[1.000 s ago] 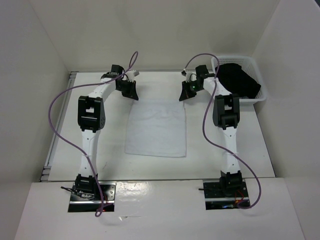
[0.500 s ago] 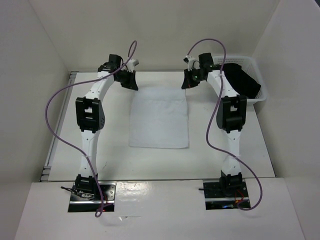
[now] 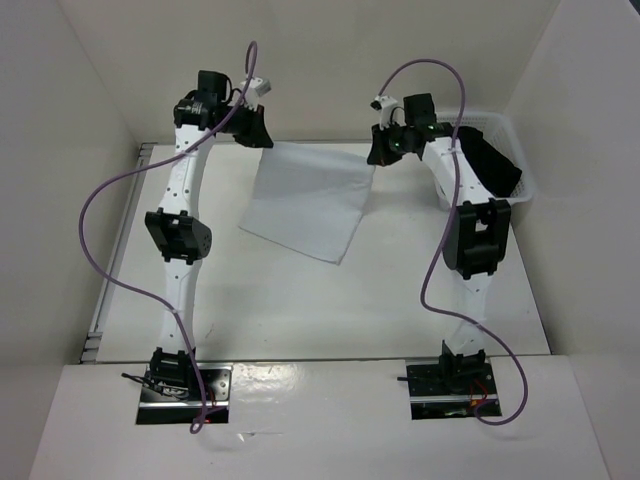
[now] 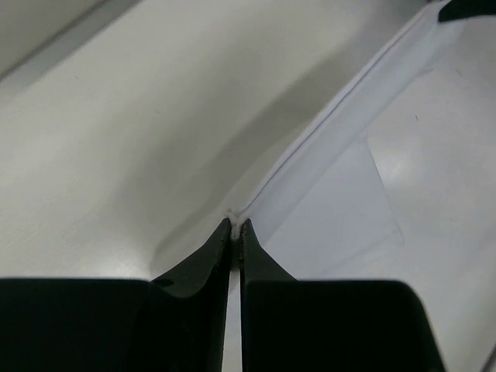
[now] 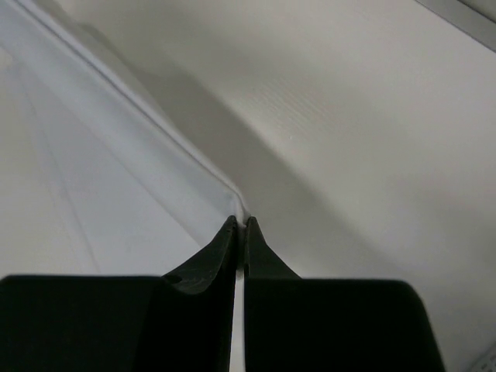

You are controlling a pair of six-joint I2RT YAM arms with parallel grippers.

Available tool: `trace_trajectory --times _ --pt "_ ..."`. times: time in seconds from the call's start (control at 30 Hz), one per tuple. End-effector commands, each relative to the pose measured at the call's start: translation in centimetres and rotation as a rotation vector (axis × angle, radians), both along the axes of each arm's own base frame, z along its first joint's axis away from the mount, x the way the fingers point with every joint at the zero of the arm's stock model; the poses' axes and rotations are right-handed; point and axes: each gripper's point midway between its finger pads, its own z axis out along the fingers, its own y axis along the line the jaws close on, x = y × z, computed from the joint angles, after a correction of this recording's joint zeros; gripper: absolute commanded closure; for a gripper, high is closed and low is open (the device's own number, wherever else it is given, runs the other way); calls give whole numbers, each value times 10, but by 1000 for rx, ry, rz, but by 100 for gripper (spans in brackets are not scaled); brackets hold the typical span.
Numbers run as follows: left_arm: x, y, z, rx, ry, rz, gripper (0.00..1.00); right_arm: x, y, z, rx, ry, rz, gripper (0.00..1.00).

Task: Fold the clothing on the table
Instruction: Fold the skirt

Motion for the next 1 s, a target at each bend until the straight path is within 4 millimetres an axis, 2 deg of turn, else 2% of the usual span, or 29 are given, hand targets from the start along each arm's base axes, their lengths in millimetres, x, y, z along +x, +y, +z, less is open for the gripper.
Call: trace_trajectory --times 0.0,0.1,0.13,0.17,0.3,0.33,0.37,0.47,0.5,0.53,0.57,0.6,0.63,0.67,0.7,0.73,0.77,0.83,0.87,0.9,0.97 --pt "-33 6 -10 -8 118 -63 100 -15 -9 56 -29 -138 -5 100" --pt "-45 -2 7 -1 105 -75 100 -33 -3 70 -34 -179 12 100" --pt "-44 0 3 9 113 -67 100 -38 -1 61 -46 -158 11 100" --pt "-45 -4 9 20 91 -67 100 -37 -1 59 -45 -161 11 100" --pt "-46 -10 6 33 115 -41 100 -39 -2 50 -52 -140 9 100" --pt "-49 -19 5 43 120 -44 100 -39 -2 50 -52 -140 9 100" --pt "-47 -15 -4 60 155 -1 100 -41 2 50 -51 -140 18 100" --pt "-56 -27 18 74 137 56 100 -44 2 40 -56 -116 19 100" --pt "-61 -22 38 84 117 136 100 -45 2 41 -54 -125 18 100" --pt "-66 -22 31 102 146 163 100 -46 1 46 -52 -134 18 100" --pt "-71 -27 38 111 136 185 100 -46 2 42 -53 -133 18 100" --pt "-80 -20 59 119 100 247 100 -46 2 42 -53 -133 18 100" --pt "-84 -15 62 126 98 277 100 -48 1 37 -55 -121 19 100" --pt "-89 -15 44 148 141 287 100 -46 2 39 -48 -126 13 100" --pt "-99 -9 59 139 112 312 100 -47 2 35 -49 -117 13 100" --pt "-96 -8 59 132 81 322 100 -48 3 35 -43 -116 20 100" --pt "-111 -1 36 166 129 332 100 -48 3 32 -43 -115 20 100" --pt "-106 7 18 187 96 373 100 -46 3 34 -41 -125 20 100" --pt "-110 10 12 197 87 375 100 -48 8 25 -44 -107 31 100" --pt "-109 20 -19 221 125 387 100 -48 8 25 -44 -107 31 100" --pt "-111 27 -39 208 150 374 100 -47 7 20 -52 -98 25 100"
